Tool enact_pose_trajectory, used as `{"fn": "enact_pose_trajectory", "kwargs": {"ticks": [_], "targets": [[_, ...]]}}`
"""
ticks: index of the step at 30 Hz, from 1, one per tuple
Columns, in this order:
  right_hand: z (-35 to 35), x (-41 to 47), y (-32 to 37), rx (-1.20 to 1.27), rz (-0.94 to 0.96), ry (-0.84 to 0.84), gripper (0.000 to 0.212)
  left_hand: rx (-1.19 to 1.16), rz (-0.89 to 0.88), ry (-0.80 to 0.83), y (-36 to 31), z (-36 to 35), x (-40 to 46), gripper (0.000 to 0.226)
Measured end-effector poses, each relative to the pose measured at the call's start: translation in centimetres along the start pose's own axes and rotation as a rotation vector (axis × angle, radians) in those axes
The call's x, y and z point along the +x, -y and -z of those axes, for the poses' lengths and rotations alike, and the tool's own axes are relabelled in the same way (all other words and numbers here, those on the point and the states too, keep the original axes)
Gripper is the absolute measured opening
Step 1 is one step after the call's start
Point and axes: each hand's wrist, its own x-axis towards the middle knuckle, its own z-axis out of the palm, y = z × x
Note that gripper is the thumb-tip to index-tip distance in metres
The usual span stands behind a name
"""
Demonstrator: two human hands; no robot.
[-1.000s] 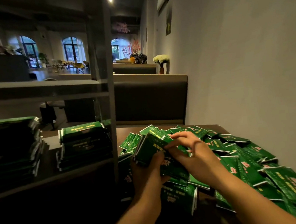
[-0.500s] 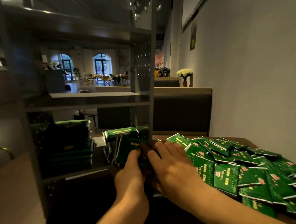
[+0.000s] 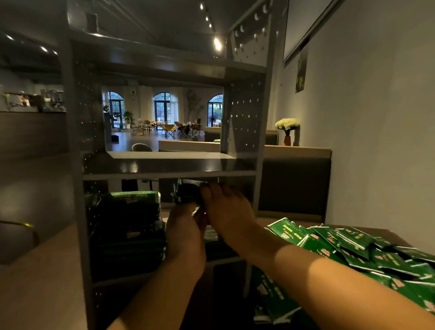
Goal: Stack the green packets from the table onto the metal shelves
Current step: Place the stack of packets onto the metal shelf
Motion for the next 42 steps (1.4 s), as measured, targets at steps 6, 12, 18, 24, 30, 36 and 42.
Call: {"fn": "enact_pose_trajectory", "kwargs": {"ticks": [6, 12, 18, 24, 30, 36, 42], "targets": [[-2.1, 2.1, -0.2, -0.005, 0.017, 0.160, 0.059, 0.055, -0.058, -0.025, -0.3, 0.6, 1.9, 0.038], [-4.0, 2.1, -0.4, 0.183, -0.090, 0.281, 0.050, 0.057, -0.003, -0.022, -0.4, 0.8, 2.2, 0.044], [-1.7, 1.4, -0.2, 0.269, -0.070, 0.306, 0.069, 0.191, -0.060, 0.004, -0.3, 0.6, 1.3, 0.040], [3.7, -3.1, 0.8, 0.565, 0.041, 0.121, 0.049, 0.381, -0.348, 0.045, 0.5, 0.7, -1.2, 0.029], [7.0, -9.9, -3.6, 0.524, -0.217, 0.227, 0.031, 0.431, -0.379, 0.242, 4.0, -1.0, -6.4, 0.027], [6.6, -17.4, -8.9, 0.623, -0.415, 0.102, 0.037, 0.603, -0.257, 0.503, 10.1, -4.7, -10.0, 0.018], [4.8, -24.1, -14.7, 0.554, -0.638, 0.086, 0.038, 0.667, -0.336, 0.721, 18.0, -8.0, -11.5, 0.023]]}}
